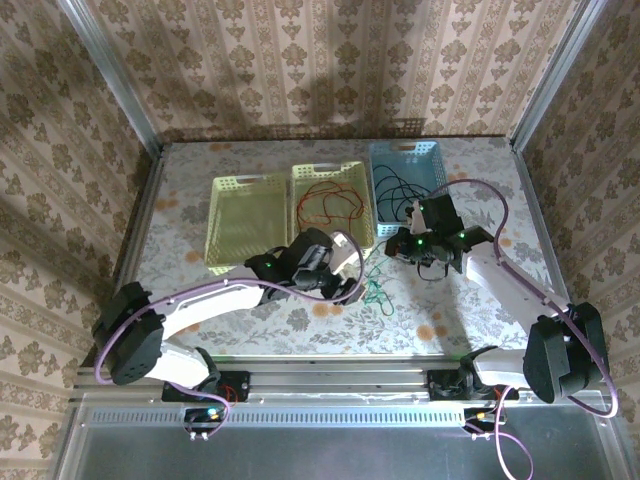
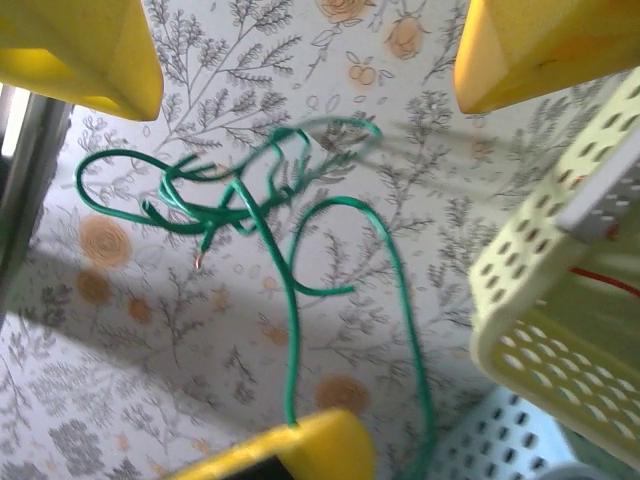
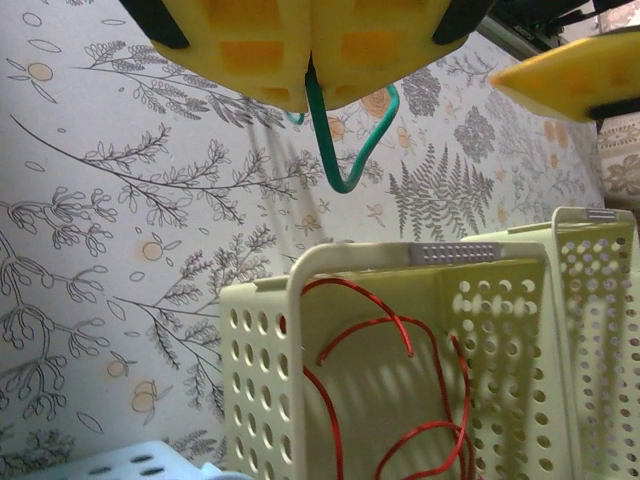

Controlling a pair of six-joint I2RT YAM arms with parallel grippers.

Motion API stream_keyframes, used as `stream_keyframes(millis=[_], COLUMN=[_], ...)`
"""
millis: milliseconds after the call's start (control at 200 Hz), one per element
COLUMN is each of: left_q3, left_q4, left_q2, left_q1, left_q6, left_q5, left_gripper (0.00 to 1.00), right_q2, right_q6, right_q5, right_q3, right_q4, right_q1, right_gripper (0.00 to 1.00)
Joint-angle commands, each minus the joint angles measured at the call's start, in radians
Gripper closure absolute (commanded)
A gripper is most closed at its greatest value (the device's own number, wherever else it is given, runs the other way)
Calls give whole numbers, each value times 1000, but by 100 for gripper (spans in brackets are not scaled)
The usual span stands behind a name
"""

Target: Untangle the cables

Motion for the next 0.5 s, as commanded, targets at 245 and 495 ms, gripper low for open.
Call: stream_keyframes(millis=[245, 495], left_q3=[31, 44], left_q4=[92, 136], left_q2=[142, 158], left_q1=[-7, -33], left_q6=[101, 129], left_q5=[5, 58], left_gripper=[28, 27], right_q2=[26, 27], right_q6=[31, 88], right_q5=[-121, -123], right_q3=[27, 4], right_q4=[-1, 33], right_q1=[-58, -72], right_gripper=[100, 100])
